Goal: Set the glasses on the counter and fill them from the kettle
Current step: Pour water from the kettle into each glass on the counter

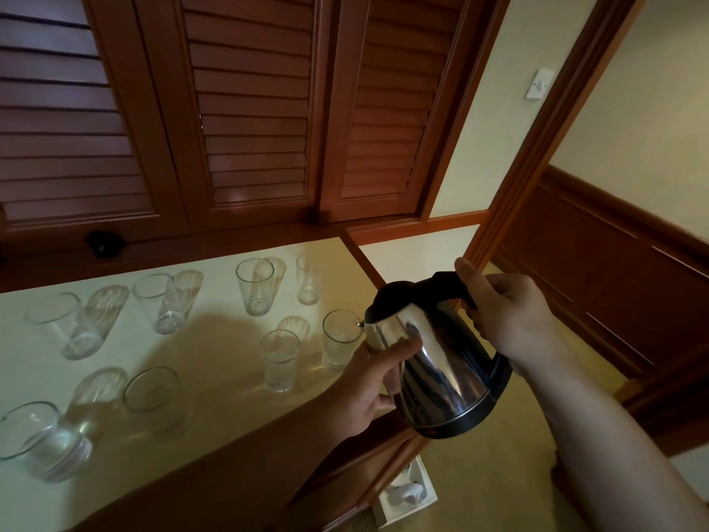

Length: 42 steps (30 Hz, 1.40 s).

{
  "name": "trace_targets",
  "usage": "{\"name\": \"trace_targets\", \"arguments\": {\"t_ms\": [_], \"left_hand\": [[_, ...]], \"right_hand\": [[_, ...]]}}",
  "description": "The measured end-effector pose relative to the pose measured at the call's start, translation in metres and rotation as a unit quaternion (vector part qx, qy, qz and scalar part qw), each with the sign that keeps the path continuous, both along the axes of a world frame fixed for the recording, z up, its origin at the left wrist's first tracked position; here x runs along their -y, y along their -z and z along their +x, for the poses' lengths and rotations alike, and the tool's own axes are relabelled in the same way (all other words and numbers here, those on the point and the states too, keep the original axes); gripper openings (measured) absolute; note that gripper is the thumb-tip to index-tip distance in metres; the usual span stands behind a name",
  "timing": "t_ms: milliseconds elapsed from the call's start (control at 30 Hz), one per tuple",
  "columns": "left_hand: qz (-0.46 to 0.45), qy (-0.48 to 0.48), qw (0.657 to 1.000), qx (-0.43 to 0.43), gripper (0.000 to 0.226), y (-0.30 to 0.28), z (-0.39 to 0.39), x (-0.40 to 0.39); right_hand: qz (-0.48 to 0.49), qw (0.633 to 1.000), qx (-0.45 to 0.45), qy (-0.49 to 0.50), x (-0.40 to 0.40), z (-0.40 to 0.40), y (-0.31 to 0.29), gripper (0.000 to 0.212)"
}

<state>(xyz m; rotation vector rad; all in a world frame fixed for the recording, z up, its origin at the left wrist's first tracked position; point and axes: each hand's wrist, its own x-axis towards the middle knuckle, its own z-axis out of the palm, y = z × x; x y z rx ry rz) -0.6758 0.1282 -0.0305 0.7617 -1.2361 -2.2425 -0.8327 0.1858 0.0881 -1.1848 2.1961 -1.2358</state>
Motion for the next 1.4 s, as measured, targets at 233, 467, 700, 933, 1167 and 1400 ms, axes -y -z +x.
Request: {"name": "trace_targets", "arguments": {"t_ms": [233, 467, 700, 933, 1167, 1400], "left_hand": [[-0.009, -0.008, 1.0, 0.023, 0.035, -0.01, 0.005, -0.001], [-0.033, -0.005, 0.999, 0.043, 0.026, -0.03, 0.008, 0.001], [-0.082, -0.05, 0.993, 0.071, 0.037, -0.047, -0.009, 0.011], [-0.119, -0.136, 0.98, 0.088, 0.059, -0.061, -0.038, 0.04], [-0.099, -0.238, 0.964, 0.069, 0.067, -0.056, -0.079, 0.078], [-0.075, -0.302, 0.949, 0.058, 0.089, -0.038, -0.101, 0.109]], "right_hand": [[-0.065, 0.996, 0.057, 0.004, -0.011, -0.009, 0.018, 0.083], [-0.122, 0.977, 0.169, 0.037, -0.018, -0.012, 0.02, 0.053], [-0.163, 0.946, 0.27, 0.069, -0.011, -0.026, 0.016, 0.051], [-0.167, 0.947, 0.268, 0.052, 0.033, -0.062, 0.001, 0.036], [-0.145, 0.957, 0.251, -0.012, 0.1, -0.095, -0.009, 0.045], [-0.127, 0.967, 0.207, -0.077, 0.159, -0.115, 0.004, 0.032]]}}
